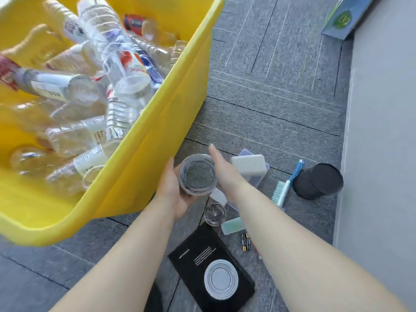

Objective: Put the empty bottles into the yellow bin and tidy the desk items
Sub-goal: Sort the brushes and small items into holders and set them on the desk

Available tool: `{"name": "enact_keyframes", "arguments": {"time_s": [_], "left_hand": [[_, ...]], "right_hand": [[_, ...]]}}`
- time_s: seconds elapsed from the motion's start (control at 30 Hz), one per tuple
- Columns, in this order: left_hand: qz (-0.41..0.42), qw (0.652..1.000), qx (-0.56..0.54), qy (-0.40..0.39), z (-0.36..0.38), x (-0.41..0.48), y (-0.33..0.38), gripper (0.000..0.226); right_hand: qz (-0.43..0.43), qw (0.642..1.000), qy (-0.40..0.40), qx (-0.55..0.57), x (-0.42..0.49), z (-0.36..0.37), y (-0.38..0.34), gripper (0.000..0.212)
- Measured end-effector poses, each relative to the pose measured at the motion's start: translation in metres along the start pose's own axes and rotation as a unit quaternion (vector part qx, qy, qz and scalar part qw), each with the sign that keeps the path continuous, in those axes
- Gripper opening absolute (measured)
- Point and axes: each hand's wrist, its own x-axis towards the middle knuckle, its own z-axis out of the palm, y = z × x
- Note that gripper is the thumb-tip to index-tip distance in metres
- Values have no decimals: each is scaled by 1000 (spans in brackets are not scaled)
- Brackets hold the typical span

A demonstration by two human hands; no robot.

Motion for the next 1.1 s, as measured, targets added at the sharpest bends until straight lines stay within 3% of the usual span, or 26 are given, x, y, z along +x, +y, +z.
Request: {"name": "enact_keyframes", "arguments": {"time_s": [0.07, 0.23, 0.47, 0.53, 0.6, 0.7, 0.93, 1.1], "left_hand": [[-18, 999, -36, 28, -19, 10, -1, 64], [-47, 994, -85, 54, -50, 34, -6, 64], [-87, 986, -129, 65, -62, 45, -26, 67], [-82, 984, -150, 57, -60, 45, -24, 67], [-82, 983, -159, 48, -55, 43, -20, 67], [-79, 978, -187, 51, -52, 42, -16, 64], [-39, 971, -233, 47, -43, 40, -18, 52], [-46, 973, -220, 49, -44, 42, -20, 54]], "right_hand": [[25, 999, -29, -17, 15, 16, 10, 130], [28, 997, -63, -37, 15, 41, 11, 107], [51, 991, -12, -119, 25, 43, 21, 87], [49, 994, 12, -100, 27, 44, 21, 97], [59, 995, 34, -75, 29, 48, 20, 123], [46, 999, 12, -14, 54, 48, 39, 143], [-3, 997, -56, 54, 38, 43, 29, 102], [11, 997, -42, 59, 61, 42, 46, 130]]}}
